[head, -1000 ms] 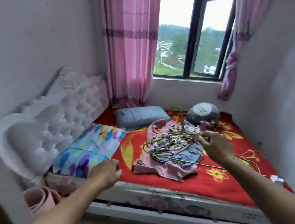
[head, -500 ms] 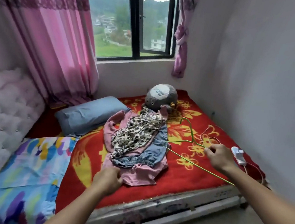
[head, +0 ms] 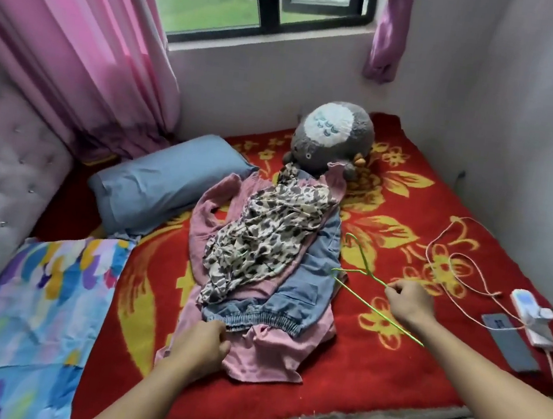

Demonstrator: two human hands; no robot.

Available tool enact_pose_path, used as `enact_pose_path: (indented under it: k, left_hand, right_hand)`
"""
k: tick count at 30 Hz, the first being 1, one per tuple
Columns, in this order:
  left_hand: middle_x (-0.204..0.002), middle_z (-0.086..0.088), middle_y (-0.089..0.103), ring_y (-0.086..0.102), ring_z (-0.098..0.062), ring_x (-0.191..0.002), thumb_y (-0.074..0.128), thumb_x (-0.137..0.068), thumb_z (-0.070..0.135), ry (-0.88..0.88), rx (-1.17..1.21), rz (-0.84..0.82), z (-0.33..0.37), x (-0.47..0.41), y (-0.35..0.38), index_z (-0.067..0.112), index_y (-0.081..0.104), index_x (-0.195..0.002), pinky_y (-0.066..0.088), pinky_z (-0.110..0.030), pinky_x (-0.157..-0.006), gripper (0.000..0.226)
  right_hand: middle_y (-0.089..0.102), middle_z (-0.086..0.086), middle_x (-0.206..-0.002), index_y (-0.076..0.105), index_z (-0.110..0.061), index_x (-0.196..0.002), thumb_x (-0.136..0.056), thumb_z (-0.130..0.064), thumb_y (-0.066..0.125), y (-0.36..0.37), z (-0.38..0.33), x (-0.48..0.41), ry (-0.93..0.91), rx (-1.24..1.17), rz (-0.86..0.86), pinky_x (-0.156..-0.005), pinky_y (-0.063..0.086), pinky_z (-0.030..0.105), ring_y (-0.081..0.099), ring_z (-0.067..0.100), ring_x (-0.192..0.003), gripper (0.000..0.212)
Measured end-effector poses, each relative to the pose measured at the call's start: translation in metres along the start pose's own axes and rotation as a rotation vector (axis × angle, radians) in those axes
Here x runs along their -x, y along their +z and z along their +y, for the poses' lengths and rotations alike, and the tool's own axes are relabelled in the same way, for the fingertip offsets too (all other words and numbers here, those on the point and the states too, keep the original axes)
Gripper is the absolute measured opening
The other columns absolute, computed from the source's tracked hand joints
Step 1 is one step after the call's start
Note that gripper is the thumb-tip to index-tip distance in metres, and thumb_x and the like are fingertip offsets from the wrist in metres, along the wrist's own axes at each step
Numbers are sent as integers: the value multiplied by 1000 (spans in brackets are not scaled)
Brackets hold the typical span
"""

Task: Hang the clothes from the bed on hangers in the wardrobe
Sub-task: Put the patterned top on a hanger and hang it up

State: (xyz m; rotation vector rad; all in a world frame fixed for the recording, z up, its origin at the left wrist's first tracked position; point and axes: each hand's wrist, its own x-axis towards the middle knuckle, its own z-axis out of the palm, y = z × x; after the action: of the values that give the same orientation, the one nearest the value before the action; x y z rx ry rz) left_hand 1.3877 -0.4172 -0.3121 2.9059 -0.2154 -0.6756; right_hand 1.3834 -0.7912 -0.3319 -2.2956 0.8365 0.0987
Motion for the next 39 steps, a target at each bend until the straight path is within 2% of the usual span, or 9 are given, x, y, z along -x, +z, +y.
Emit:
enact_pose_path:
  k: [10, 18, 23, 26, 28, 30, 33, 35, 39]
  left_hand:
    - [-86, 1, 71, 64, -17, -82, 48, -81, 31, -153, 158, -155, -31, -103, 60, 24, 58, -77, 52, -34, -71, 13]
    - [-87, -5, 70, 63, -27, -87, 52, -86, 19, -155, 174, -125, -96, -218, 133, 13, 63, -89, 48, -37, -70, 13]
    - [-113, -7, 52, 53, -30, -104, 52, -83, 9, -107, -2, 6, -148, -295, 138, 16, 57, -114, 47, -38, -70, 32]
    - [-120, -8, 44, 45, -26, -106, 51, -83, 0, -29, -113, 45, -166, -345, 141, 27, 44, -135, 39, -34, -65, 59]
    - [-132, -10, 38, 42, -26, -112, 49, -85, 1, 58, -221, 47, -172, -374, 145, 34, 33, -144, 42, -34, -75, 70]
    - [-141, -9, 34, 39, -27, -120, 50, -86, 6, 120, -283, 44, -178, -397, 147, 35, 41, -141, 41, -38, -87, 62]
    - [-138, -5, 44, 38, -26, -124, 56, -87, 12, 173, -191, 90, -194, -414, 145, 29, 68, -114, 37, -41, -93, 35]
    - [-132, -4, 52, 43, -28, -122, 61, -83, 12, 251, -117, 158, -206, -411, 141, 21, 73, -101, 38, -44, -91, 23]
    - [-122, -1, 62, 53, -29, -116, 72, -77, 15, 431, -87, 227, -237, -386, 130, 16, 68, -82, 42, -40, -79, 6]
  right_hand:
    - [70, 24, -100, 73, -8, -95, -89, -17, 60, 99, -16, -162, -31, 97, 22, -79, 49, 42, 62, 44, -96, 18]
    - [67, 18, -110, 73, -19, -106, -86, -18, 62, 238, 62, -171, -32, 377, -219, -83, 51, 41, 63, 37, -103, 23]
    - [63, 9, -96, 72, -14, -96, -77, -4, 71, 296, 50, -143, -285, 335, -124, -77, 51, 44, 59, 36, -92, 22]
    - [64, -1, -94, 71, -19, -93, -81, -21, 61, 341, 13, -120, -485, 246, -190, -70, 54, 39, 61, 24, -90, 15]
    - [63, -5, -90, 70, -22, -90, -82, -33, 50, 375, -16, -107, -595, 184, -278, -65, 55, 36, 62, 20, -87, 24]
    - [63, -8, -87, 69, -24, -90, -83, -39, 48, 408, -47, -100, -669, 158, -345, -61, 54, 34, 63, 19, -83, 27]
    - [63, -9, -98, 64, -29, -109, -85, -59, 50, 455, -101, -97, -601, 236, -449, -71, 51, 35, 62, 17, -93, 41]
    - [62, -7, -105, 59, -30, -110, -78, -71, 54, 482, -135, -98, -385, 240, -485, -75, 48, 36, 60, 20, -97, 53]
    - [66, -2, -90, 56, -26, -79, -84, -41, 59, 514, -161, -103, -119, 81, -470, -68, 43, 34, 60, 26, -88, 17]
